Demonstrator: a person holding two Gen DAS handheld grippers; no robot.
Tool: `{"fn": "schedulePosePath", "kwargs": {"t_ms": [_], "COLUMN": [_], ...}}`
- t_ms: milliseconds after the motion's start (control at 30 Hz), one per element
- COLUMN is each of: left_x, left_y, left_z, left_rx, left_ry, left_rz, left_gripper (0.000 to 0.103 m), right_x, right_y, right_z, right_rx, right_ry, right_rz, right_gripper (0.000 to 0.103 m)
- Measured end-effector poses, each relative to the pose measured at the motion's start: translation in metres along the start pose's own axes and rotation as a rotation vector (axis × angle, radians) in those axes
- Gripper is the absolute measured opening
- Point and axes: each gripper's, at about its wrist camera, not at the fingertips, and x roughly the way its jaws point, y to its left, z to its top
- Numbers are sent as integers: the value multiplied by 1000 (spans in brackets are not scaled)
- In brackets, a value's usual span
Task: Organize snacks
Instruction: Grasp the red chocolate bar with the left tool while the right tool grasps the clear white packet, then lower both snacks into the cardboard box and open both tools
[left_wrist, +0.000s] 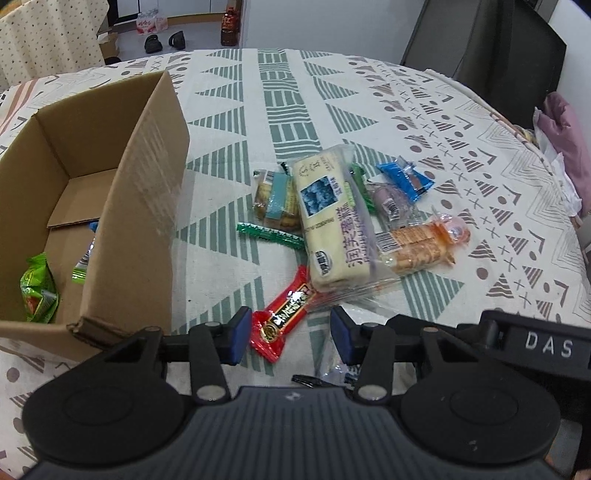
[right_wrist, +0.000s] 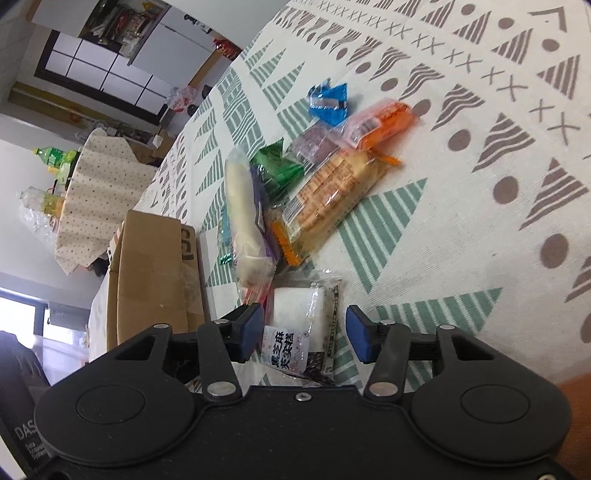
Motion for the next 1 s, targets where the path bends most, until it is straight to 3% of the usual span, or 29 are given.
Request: {"fn": "schedulePosePath", "kwargs": {"t_ms": [333, 400, 467, 633, 1000], "left_x": [18, 23, 27, 27, 13], "left_y": [2, 2, 2, 2, 8], "left_z": [9, 10, 10, 9, -8], "left_rx": [-7, -4, -8, -2, -33], "left_ry": [31, 43, 57, 67, 122], "left_rz": [25, 33, 29, 45, -5], "left_gripper": [46, 46, 46, 20, 18], "right_x": [14, 16, 18, 16, -14], "right_y": [-8, -10, -12, -9, -5], "right_z": [2, 3, 3, 0, -5], "right_rx": [40, 47, 50, 20, -8], "right_ry": [40, 43, 45, 39, -78], "right_rz": [24, 32, 30, 23, -35], "right_gripper": [46, 44, 32, 27, 19]}}
